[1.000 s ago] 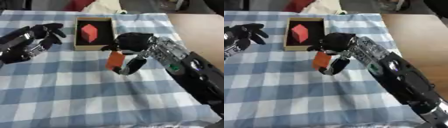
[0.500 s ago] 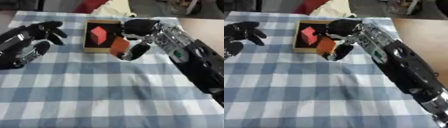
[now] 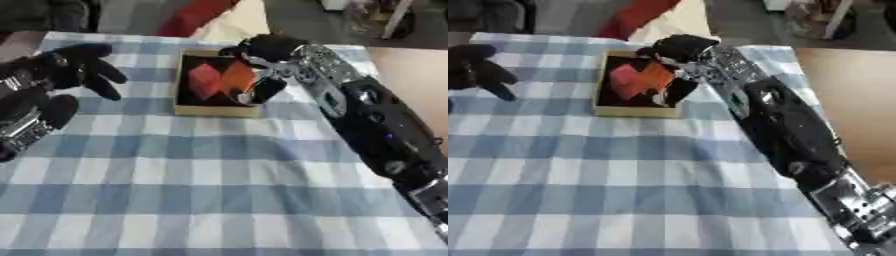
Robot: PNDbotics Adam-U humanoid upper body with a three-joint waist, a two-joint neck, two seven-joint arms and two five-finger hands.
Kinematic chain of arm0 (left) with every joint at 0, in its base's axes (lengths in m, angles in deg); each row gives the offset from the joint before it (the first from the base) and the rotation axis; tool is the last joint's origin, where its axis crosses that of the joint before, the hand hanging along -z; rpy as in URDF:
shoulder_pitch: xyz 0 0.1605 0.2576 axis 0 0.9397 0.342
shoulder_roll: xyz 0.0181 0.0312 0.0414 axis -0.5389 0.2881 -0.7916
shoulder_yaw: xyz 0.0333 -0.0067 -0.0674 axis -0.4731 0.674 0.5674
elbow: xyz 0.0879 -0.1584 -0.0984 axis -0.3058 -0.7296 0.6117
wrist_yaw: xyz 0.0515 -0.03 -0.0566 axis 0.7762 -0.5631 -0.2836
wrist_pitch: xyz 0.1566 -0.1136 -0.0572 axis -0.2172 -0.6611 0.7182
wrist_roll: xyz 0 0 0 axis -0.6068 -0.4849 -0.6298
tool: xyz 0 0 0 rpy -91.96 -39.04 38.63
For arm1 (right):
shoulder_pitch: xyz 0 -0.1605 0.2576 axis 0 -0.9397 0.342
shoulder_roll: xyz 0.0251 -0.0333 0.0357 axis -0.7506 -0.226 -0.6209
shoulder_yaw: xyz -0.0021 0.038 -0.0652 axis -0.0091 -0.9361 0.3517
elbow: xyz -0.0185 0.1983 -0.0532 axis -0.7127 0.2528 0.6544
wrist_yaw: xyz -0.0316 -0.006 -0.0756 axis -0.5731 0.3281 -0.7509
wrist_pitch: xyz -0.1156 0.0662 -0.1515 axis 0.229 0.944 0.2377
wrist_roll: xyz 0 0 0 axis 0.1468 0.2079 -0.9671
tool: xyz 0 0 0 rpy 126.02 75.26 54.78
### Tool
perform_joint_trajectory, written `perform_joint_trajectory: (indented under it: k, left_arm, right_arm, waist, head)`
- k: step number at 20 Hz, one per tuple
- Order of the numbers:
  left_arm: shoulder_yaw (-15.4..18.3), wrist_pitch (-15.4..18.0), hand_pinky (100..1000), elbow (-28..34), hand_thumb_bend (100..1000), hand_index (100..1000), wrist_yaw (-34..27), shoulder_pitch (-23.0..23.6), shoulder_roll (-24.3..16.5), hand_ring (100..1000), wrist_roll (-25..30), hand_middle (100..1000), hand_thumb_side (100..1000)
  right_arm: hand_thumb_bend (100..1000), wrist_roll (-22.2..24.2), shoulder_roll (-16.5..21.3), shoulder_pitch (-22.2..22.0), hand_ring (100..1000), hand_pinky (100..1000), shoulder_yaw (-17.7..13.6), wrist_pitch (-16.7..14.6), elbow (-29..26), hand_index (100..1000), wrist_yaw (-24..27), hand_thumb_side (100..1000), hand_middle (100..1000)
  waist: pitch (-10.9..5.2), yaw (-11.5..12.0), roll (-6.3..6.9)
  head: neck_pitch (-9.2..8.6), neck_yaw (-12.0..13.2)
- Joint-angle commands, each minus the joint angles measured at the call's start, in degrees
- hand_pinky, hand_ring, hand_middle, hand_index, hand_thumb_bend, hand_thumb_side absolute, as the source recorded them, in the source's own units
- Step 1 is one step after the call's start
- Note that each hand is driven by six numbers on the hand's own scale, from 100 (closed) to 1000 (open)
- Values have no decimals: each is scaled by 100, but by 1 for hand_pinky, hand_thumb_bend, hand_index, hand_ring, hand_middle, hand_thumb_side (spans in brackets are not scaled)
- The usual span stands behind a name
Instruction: Pick up objects on the table and place them in the box.
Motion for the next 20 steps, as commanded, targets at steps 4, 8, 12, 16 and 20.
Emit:
perform_joint_trajectory:
  k: [4, 8, 12, 16, 20]
  left_arm:
    - [44, 4, 748, 108, 100, 1000, -64, -109, 0, 717, 57, 772, 809]
    - [77, 2, 747, 102, 100, 1000, -56, -62, -16, 716, 42, 772, 807]
    - [114, -15, 747, 92, 100, 1000, -44, 14, -31, 715, 27, 771, 808]
    - [191, -30, 747, 75, 100, 1000, -8, 185, -91, 713, -18, 767, 817]
    - [282, -41, 743, 48, 100, 1000, 31, 421, -149, 703, -91, 758, 827]
  right_arm:
    - [187, -313, -186, 207, 774, 854, -137, -62, 444, 1000, -613, 611, 878]
    - [237, -479, -140, 181, 844, 861, -119, -38, 328, 1000, -873, 738, 1000]
    - [263, -614, -22, 133, 851, 861, -101, 95, 12, 1000, -980, 759, 1000]
    - [186, -813, 206, -13, 834, 868, -192, 314, -597, 1000, -387, 767, 1000]
    - [109, -1001, 608, -403, 807, 872, -276, 622, -1689, 1000, 722, 750, 988]
  waist:
    - [-84, 19, 50]
    - [-93, -17, 42]
    - [-126, -83, 29]
    - [-174, -193, 20]
    - [-202, -383, 16]
  head:
    - [-71, -39]
    - [-67, -3]
    - [-32, 51]
    - [42, 157]
    - [122, 309]
